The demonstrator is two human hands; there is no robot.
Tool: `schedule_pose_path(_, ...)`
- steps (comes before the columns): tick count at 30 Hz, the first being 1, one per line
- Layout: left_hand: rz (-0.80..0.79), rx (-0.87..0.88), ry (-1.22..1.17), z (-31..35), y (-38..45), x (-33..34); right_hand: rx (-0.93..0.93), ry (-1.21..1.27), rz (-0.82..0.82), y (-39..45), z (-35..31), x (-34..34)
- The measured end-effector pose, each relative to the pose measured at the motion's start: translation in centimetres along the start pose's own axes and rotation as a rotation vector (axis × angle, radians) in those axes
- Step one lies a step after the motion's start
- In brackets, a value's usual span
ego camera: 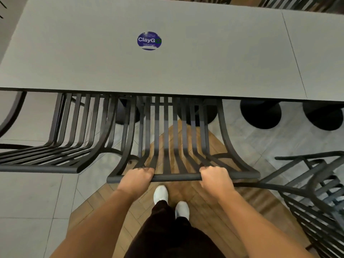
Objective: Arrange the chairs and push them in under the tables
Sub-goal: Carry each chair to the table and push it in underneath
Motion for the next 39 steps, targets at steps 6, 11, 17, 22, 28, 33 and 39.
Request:
schedule_pose_path(6,-0.017,0.012,0.011,0.3,1.7,-0.4,-0.009,-0.007,-0.024,1.1,1.0,0.0)
schedule_pose_path(11,-0.049,-0.015,0.035,-1.1,3.4,-1.0,0.003,0.009,-0.002,2.5,1.3,-0.7)
schedule_pose_path(17,-0.042,-0.036,0.014,-1.3,4.7,-2.2,0.039,0.038,-0.011,3.7,2.3,-1.3)
schedule_pose_path(22,-0.037,-0.012,-0.028,-0.1,4.3,-2.2,0.067,0.091,-0.053,3.1,2.9,-0.7)
schedule_pose_path(28,-0.088,0.016,-0.067,1.8,3.9,-1.3,0.047,0.118,-0.107,1.6,3.9,0.7)
schedule_pose_path(33,-0.080,0.076,-0.122,4.7,4.4,-3.1,0.041,0.194,-0.092,0.2,4.9,0.6)
schedule_pose_path(39,0.018,0.189,-0.071,11.4,6.8,-7.9,0.188,0.342,0.053,-2.9,8.6,-1.0)
Point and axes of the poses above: each hand's wrist, its own y-axis towards the middle knuckle, its own x-axis out of the palm, z = x × y, the point moved 10 cm from there along y, towards the middle knuckle, and after that the axes turned 1 degree about -x, right-handed, at the moved point
